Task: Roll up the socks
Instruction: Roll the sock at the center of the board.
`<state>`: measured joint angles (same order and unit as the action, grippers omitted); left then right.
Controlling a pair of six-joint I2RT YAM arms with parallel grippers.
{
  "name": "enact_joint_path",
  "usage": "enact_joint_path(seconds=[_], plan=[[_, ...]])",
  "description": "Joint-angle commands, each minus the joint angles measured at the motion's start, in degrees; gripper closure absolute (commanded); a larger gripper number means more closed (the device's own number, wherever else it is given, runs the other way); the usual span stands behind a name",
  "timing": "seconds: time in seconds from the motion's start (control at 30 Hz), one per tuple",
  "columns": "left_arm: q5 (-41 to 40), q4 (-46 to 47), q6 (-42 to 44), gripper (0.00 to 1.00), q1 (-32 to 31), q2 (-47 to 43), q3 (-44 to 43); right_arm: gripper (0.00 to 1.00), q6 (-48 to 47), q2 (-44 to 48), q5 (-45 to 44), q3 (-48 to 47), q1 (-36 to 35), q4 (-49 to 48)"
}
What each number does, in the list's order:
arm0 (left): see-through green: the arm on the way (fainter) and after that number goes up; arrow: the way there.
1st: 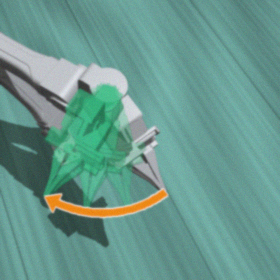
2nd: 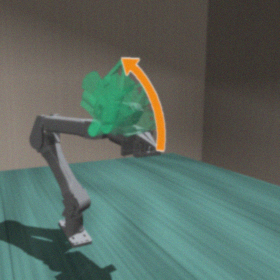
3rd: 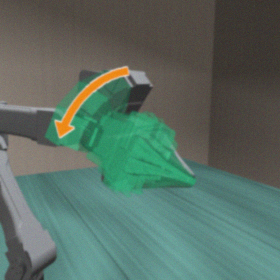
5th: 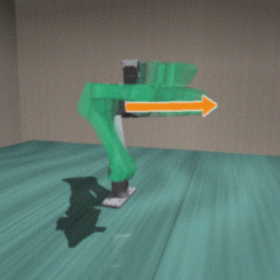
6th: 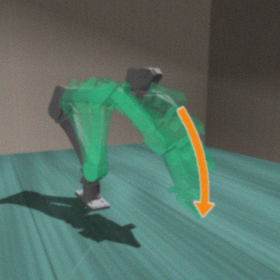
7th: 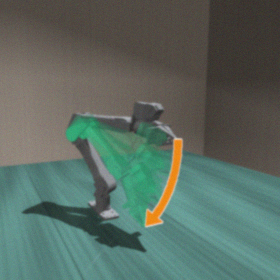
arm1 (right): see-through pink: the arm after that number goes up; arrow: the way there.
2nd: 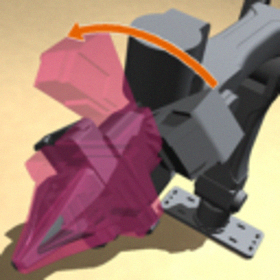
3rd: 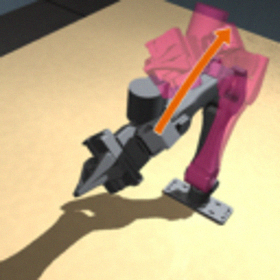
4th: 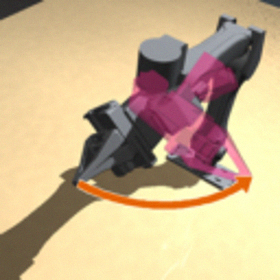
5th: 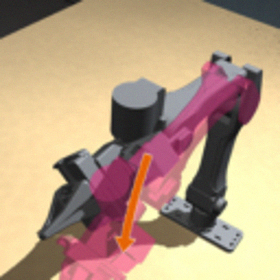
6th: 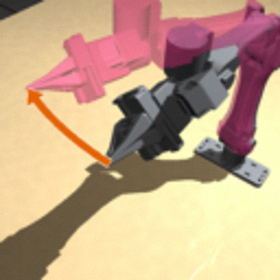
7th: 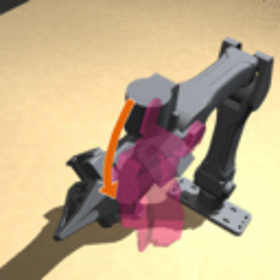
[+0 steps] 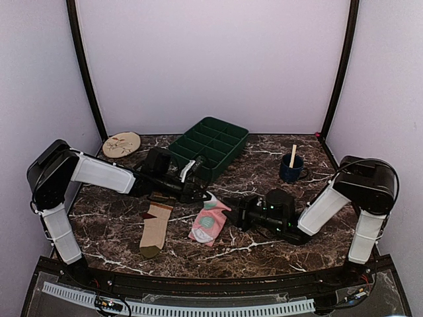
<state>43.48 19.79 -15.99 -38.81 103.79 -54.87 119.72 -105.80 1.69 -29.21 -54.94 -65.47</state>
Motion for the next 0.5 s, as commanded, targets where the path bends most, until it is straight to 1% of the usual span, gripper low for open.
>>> enact_joint_path(seconds=[0.0,0.13,0.3,0.47], plan=[[0.84,1.47,0.89,1.0,-0.22,-3.16,1.25,0.61,3.98,-0.79,0.11,-1.24,0.7,-0.2],[0.64,1.57,0.97,1.0,-0.29,-3.38,1.48,0.68,4.08,-1.17,0.4,-1.54,0.88,-0.21],[0.39,1.62,1.09,1.0,-0.26,-3.18,1.39,0.86,3.98,-1.41,0.98,-1.86,1.12,-0.18],[-0.02,1.24,1.05,1.0,-0.22,-2.83,1.21,1.0,3.68,-1.87,1.76,-2.15,1.16,0.02]])
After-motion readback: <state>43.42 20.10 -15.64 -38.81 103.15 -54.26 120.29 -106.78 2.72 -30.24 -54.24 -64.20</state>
